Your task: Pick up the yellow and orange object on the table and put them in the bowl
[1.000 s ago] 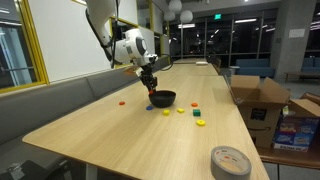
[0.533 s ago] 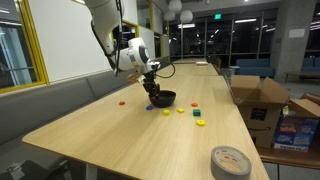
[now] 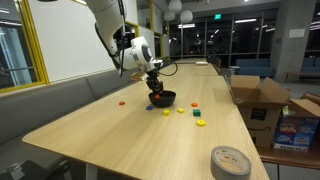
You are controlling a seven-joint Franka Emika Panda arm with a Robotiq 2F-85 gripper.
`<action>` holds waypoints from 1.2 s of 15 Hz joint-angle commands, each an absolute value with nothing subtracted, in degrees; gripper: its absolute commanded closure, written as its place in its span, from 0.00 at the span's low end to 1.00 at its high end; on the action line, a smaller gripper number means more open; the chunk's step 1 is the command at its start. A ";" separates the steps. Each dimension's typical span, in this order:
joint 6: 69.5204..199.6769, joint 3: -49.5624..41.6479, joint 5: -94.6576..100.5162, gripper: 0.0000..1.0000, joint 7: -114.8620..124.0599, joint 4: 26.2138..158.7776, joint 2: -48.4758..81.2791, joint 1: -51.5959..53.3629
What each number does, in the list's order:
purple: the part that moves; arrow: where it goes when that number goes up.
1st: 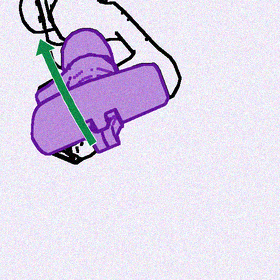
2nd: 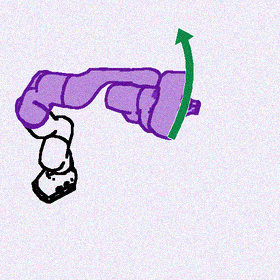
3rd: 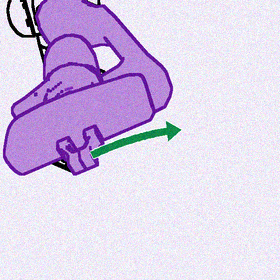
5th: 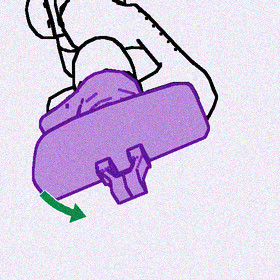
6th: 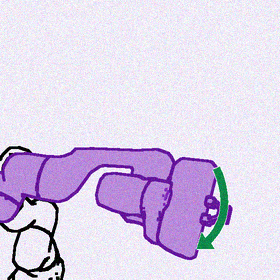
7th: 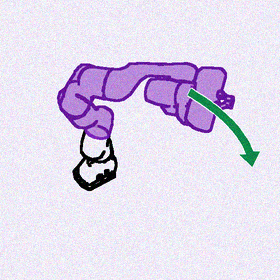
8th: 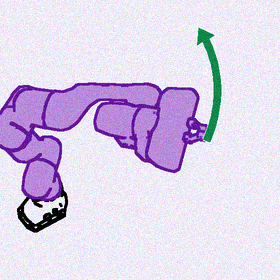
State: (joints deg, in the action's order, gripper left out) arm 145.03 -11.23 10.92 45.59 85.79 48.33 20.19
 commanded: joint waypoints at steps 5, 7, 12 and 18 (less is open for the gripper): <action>142.07 -11.95 11.65 0.00 47.36 86.63 47.90 21.06; 141.69 -12.56 12.63 0.00 47.95 90.23 44.69 22.25; 142.82 -14.26 16.08 0.00 50.50 101.03 33.73 25.30; 140.94 -11.17 23.38 0.00 50.59 117.52 16.03 23.61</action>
State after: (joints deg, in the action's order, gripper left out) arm 141.86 -13.35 20.37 50.88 106.38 27.16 25.20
